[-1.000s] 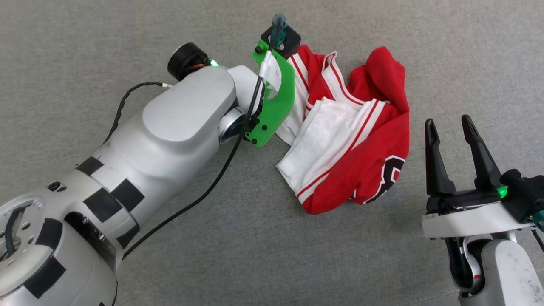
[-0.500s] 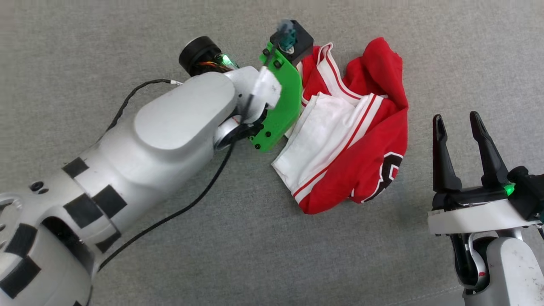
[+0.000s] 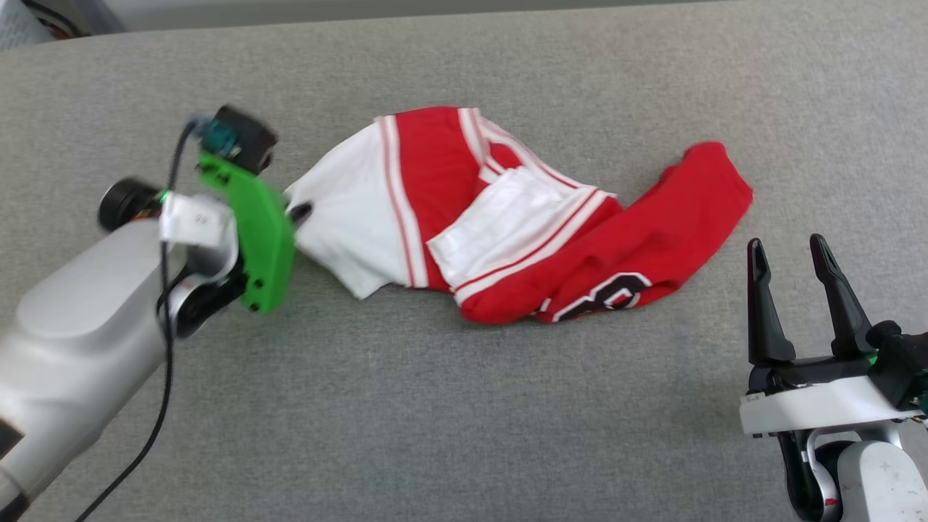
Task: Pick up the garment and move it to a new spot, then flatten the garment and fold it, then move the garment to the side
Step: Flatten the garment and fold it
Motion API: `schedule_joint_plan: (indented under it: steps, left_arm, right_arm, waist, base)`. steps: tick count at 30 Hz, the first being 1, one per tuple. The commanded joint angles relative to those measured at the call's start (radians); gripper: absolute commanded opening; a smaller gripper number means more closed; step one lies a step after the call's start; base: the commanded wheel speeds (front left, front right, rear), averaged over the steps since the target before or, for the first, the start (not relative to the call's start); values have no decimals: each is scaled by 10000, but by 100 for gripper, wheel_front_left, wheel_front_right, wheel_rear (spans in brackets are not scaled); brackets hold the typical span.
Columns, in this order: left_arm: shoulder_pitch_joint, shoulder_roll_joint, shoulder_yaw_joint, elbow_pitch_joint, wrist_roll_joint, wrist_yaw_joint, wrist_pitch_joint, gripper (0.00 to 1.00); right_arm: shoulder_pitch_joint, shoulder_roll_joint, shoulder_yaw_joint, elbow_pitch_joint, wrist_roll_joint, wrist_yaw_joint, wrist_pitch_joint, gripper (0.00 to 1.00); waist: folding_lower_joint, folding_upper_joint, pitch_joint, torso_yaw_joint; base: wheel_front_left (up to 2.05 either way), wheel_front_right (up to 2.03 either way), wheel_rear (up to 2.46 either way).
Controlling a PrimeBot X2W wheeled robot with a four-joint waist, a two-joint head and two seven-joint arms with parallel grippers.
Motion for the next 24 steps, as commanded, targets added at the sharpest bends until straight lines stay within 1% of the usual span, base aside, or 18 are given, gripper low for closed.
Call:
schedule_joint_plan:
  steps: [1, 4, 7, 10, 13, 14, 15, 16, 18, 20, 22, 24]
  left_arm:
    - [437, 248, 45, 101, -186, 152, -145, 0]
    - [1181, 599, 155, 349, -609, 345, -377, 0]
    - [1719, 719, 163, 703, -889, 430, -473, 0]
    - [2121, 575, 201, 1131, -1152, 468, -607, 0]
    - [2289, 308, 278, 1585, -1140, 455, -1133, 1]
    - [2305, 221, 325, 1699, -1062, 477, -1456, 72]
    - [2335, 103, 410, 1827, -971, 569, -1914, 100]
    - [2344, 29, 441, 1880, -809, 640, -2346, 100]
    - [2407, -123, 563, 1957, -454, 915, -3453, 100]
    - [2513, -260, 725, 1952, -87, 1306, -4661, 100]
    - [2751, -425, 965, 1775, 73, 1615, -5168, 100]
    - [2971, -537, 1343, 1432, 420, 2046, -5348, 100]
  right_arm:
    - [113, -10, -3, -31, -51, -9, -59, 100]
    - [192, -10, -23, -48, -97, -9, -59, 100]
    - [269, -10, -65, -56, -157, -9, -59, 100]
    - [333, -10, -79, -45, -221, -9, -59, 100]
    - [367, -10, -79, -45, -313, -9, -59, 100]
    - [371, -10, -80, -52, -351, -9, -59, 100]
    - [378, -10, -75, -75, -417, -9, -59, 100]
    - [377, -12, -80, -100, -463, -9, -59, 100]
    - [362, -107, -110, -182, -537, -9, -59, 100]
    - [293, -318, -157, -267, -583, -9, -59, 100]
    - [151, -574, -231, -368, -611, -9, -59, 100]
    - [-89, -870, -321, -464, -604, -9, -59, 100]
  waist:
    - [-1, 0, -324, 307]
    - [-1, 0, -364, 318]
    - [-1, 0, -364, 324]
    - [-1, 0, -384, 340]
    - [-1, 0, -530, 381]
    - [-1, 0, -614, 398]
    - [-1, 0, -726, 421]
    - [-1, 0, -825, 444]
    - [-1, 0, -1069, 527]
    - [-1, 0, -1304, 653]
    - [-1, 0, -1514, 800]
    - [-1, 0, -1660, 968]
  base:
    - [0, 0, 0]
    - [0, 0, 0]
    - [0, 0, 0]
    - [0, 0, 0]
    - [0, 0, 0]
    - [0, 0, 0]
    - [0, 0, 0]
    - [0, 0, 0]
    - [0, 0, 0]
    - [0, 0, 0]
    - [0, 0, 0]
    - [0, 0, 0]
